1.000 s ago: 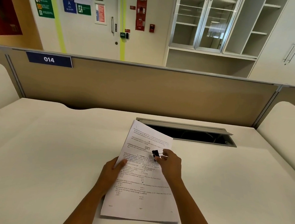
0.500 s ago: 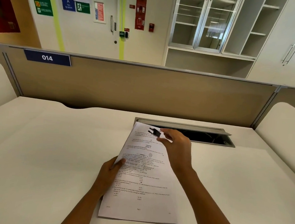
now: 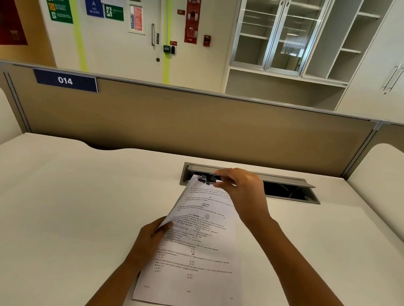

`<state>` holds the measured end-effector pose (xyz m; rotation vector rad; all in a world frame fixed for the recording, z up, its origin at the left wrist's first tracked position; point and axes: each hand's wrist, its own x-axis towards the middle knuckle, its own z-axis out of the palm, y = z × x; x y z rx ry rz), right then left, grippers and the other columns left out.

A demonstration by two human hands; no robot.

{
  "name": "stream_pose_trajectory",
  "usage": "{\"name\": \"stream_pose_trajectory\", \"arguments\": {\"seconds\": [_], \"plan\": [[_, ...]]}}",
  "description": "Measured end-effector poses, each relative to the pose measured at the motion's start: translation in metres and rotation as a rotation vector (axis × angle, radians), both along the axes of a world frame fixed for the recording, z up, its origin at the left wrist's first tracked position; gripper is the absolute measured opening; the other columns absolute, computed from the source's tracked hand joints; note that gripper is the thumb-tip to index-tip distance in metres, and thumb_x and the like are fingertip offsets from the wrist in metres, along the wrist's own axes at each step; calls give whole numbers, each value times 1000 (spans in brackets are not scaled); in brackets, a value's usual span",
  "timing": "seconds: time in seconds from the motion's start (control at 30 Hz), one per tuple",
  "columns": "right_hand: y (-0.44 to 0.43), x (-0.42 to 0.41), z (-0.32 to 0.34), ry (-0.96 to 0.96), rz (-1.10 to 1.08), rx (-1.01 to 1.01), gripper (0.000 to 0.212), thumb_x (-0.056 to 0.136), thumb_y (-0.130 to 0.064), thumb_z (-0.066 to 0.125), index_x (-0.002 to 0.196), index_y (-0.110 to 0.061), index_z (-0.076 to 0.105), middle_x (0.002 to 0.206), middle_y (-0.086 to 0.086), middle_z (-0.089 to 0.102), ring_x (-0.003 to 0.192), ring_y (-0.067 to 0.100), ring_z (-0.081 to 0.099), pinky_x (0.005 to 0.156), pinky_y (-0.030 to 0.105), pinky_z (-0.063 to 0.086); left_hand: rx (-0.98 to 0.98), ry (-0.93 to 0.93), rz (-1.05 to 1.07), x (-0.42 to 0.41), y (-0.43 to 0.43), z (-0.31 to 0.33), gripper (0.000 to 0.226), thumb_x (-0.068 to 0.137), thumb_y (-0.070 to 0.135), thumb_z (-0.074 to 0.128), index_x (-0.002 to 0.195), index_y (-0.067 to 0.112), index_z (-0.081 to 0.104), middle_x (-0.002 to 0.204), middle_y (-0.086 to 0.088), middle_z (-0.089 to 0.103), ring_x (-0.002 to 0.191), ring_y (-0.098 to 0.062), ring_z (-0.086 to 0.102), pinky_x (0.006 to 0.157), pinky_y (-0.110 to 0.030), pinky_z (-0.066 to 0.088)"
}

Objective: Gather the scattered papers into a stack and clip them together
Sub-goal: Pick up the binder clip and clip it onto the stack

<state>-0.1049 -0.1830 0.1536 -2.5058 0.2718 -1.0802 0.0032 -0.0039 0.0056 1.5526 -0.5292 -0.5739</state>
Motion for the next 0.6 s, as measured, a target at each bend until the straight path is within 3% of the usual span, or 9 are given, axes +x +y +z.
{"name": "stream_pose_trajectory", "arguments": {"seconds": [0.2,0.37,0.47,0.6], "plan": [[-7,-9,14,97,17,2,28,69,-11,78,97,-6,74,83,9,75,74,21,69,74,33,56,14,-63,-26,-3,0,0,24,94,18,49,116,16,60,101,-5,73,80,-23,73,64,-28,60],[-9,-12,26,233,16,31,31,73,-14,76,103,-8,72,93,6,74,80,14,68,83,25,54,38,-152,-54,-7,0,2,26,95,16,48,119,24,54,104,6,69,88,-8,71,63,-17,58],[-9,-12,30,291,49,29,30,73,-13,77,102,-7,73,95,7,74,84,16,69,82,20,52,54,-175,-55,-7,0,2,27,95,17,47,120,24,53,104,5,69,89,-9,71,63,-19,58],[-13,-11,36,318,78,8,30,69,-13,80,98,-7,74,93,8,75,83,17,71,82,28,55,64,-189,-55,-7,0,2,26,95,18,48,120,26,52,104,7,68,88,-8,71,63,-19,59]]}}
